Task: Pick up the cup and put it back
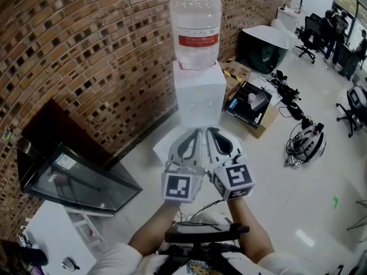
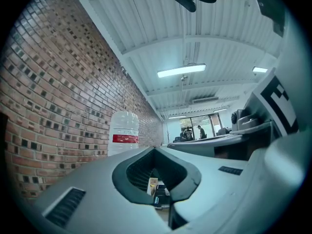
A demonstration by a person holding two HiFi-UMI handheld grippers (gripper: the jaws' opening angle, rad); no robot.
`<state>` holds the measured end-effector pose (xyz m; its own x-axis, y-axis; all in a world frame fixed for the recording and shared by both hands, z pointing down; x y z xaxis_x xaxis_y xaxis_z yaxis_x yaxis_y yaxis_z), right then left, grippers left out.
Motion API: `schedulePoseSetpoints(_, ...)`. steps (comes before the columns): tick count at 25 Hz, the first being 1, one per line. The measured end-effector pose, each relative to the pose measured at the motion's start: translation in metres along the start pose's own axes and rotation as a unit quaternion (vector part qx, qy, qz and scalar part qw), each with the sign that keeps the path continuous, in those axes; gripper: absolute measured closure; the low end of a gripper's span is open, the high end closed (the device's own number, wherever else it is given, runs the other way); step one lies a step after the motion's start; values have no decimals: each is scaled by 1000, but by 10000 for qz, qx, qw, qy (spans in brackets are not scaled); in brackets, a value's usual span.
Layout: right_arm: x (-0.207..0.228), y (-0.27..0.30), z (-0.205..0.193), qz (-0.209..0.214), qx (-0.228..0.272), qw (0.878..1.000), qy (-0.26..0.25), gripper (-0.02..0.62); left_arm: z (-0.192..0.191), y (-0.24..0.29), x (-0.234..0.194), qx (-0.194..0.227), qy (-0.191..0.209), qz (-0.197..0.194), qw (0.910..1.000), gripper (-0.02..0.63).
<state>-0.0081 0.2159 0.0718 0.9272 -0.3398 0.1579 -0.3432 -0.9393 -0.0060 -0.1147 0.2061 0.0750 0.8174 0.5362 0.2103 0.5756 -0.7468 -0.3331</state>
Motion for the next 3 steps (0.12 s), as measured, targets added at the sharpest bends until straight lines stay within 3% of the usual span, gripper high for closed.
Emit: schedulePoseSetpoints(3, 1, 1, 0, 47, 33, 10000, 70, 594, 0, 1, 0, -1, -8, 22, 10000, 615)
Point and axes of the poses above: the fingertips, and each gripper's own axes: y forward along the fingers, x to its right, z out of its top, the point moved 8 cm from there along -y, backward along the fingers, and after that the axes turned 10 degrees about y, right-handed, at the moved point
